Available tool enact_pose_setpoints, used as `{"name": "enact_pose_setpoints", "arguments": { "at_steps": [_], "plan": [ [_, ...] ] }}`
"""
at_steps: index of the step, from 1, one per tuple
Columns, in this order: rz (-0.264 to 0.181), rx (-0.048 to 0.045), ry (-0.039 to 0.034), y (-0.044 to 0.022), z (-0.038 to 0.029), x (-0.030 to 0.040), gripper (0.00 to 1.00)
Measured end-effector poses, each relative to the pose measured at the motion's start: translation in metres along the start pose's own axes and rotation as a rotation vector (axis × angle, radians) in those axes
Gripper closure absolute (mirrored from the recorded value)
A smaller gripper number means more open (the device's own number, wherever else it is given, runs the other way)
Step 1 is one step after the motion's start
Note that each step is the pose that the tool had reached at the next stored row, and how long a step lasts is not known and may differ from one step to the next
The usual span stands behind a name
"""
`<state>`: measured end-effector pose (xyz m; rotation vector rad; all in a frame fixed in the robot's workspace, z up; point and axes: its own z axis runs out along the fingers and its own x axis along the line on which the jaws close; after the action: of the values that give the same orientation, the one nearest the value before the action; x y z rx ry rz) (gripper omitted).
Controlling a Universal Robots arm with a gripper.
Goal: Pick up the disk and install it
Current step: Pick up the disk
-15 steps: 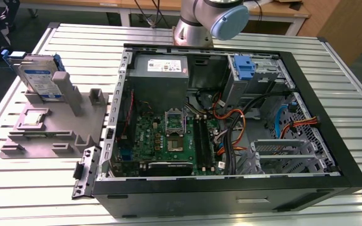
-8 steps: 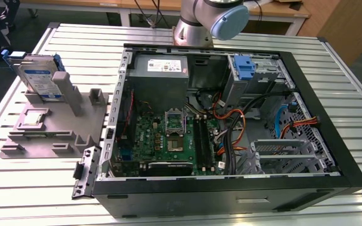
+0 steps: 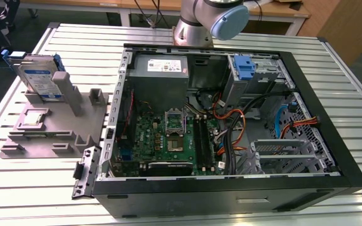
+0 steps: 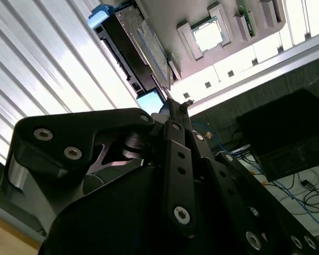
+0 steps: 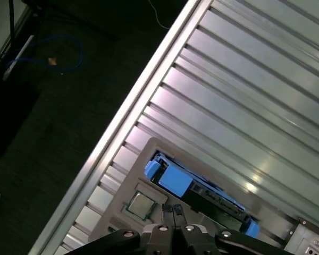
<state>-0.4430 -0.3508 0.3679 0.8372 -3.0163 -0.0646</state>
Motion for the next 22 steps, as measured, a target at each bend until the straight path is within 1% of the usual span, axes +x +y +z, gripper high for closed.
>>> {"name": "enact_pose_setpoints", "arguments": {
  "at_steps": [11,15,22],
  "plan": [
    [-0.055,-0.0001,0.0023,0.0,0.0,0.0,0.9],
    [-0.083,-0.0001,0.0035,0.0,0.0,0.0,0.9],
    [-0.196,-0.0002,0.0083,0.0,0.0,0.0,0.9]
  ]
}}
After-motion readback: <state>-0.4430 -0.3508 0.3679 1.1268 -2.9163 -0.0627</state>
